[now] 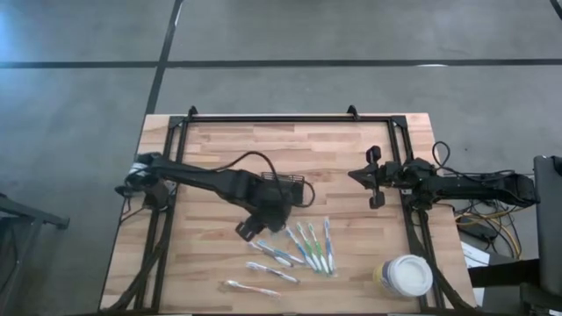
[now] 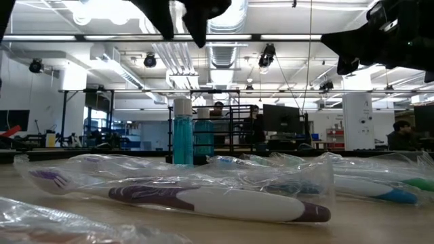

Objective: Pick & Place toothbrushing station
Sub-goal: Put the mouthwash into the wire organizer

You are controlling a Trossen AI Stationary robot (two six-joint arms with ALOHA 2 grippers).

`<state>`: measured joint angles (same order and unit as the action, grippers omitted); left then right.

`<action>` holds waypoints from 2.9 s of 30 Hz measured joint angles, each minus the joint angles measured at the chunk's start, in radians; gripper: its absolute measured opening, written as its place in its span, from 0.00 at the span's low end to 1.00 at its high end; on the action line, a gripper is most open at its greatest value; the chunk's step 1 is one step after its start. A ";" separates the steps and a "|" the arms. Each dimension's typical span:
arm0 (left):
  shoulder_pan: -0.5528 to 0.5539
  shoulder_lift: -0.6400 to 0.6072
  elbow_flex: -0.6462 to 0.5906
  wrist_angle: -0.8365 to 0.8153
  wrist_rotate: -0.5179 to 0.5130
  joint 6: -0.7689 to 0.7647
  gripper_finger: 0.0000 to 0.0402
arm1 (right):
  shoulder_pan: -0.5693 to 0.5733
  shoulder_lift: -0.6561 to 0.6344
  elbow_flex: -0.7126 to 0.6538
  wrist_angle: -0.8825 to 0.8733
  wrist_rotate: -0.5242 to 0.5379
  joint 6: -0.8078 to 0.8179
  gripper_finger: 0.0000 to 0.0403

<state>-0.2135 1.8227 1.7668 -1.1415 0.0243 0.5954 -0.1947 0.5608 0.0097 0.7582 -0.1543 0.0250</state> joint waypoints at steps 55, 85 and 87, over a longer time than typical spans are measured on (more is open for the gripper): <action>-0.033 0.159 -0.086 0.094 -0.114 0.424 0.46 | 0.000 0.017 0.000 0.000 -0.001 -0.028 0.02; -0.033 0.157 -0.086 0.084 -0.062 0.420 0.24 | 0.000 0.017 0.000 0.000 -0.001 -0.035 0.02; -0.033 0.157 -0.086 0.083 -0.061 0.418 0.24 | 0.000 0.017 0.000 0.000 -0.001 -0.035 0.02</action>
<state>-0.2466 1.9797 1.6806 -1.0580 -0.0372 1.0139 -0.1947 0.5777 0.0093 0.7578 -0.1555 -0.0101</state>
